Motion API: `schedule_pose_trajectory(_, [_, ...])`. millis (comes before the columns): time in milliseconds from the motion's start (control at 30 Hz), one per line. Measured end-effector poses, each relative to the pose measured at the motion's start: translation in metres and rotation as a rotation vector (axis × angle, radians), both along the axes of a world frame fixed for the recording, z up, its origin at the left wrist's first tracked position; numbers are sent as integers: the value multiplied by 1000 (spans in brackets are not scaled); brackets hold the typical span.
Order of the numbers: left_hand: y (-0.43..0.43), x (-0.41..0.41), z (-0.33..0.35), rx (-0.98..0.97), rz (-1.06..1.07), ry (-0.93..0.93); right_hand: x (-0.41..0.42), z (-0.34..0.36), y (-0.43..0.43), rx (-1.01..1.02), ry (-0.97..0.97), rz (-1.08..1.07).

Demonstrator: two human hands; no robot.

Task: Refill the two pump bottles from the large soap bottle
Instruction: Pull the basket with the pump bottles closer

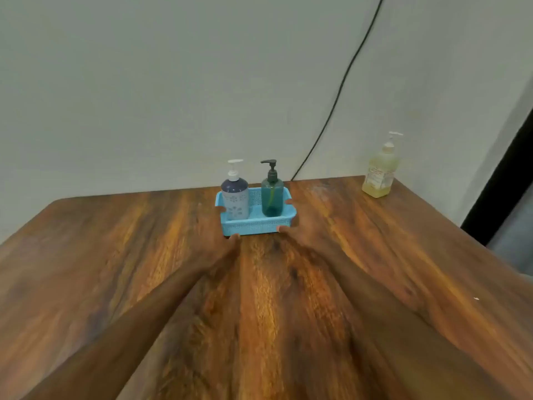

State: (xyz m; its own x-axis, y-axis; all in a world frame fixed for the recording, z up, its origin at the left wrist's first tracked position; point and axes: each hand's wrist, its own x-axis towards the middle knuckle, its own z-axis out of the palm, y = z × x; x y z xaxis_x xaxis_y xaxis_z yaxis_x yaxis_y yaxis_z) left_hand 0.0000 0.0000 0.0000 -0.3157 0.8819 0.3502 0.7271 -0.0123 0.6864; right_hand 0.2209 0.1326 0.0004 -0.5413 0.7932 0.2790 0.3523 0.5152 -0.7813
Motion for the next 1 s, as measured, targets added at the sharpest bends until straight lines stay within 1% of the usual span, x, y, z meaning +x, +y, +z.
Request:
schedule_pose_trajectory(67, [5, -6, 1, -113, 84, 41, -8, -1, 2, -14, -64, -118])
schedule_pose_trajectory(133, [9, -7, 2, -189, 153, 89, -11, -5, 2, -33, -111, -157])
schedule_pose_trajectory(300, [8, -2, 6, -160, 167, 92, -10, -6, 5, 2, -124, -198])
schedule_pose_trajectory(467, [-11, 3, 12, -93, 119, 83, 4, 7, -20, 62, -98, -166])
schedule_pose_trajectory(567, [-35, 9, 16, -26, 96, 66, 16, 17, -46, 102, -111, -169])
schedule_pose_trajectory(667, [-71, 18, 16, -39, 93, 77, 32, 19, -80, 124, -127, -152])
schedule_pose_trajectory(733, [-99, 26, 15, -59, 75, 29, 44, 14, -103, 123, -159, -130])
schedule_pose_trajectory(800, [-128, 36, 11, -80, 84, -13, 57, 4, -124, 106, -183, -126])
schedule_pose_trajectory(1000, [-189, 65, -6, -101, 43, -48, 92, -13, -186, 23, -158, -125])
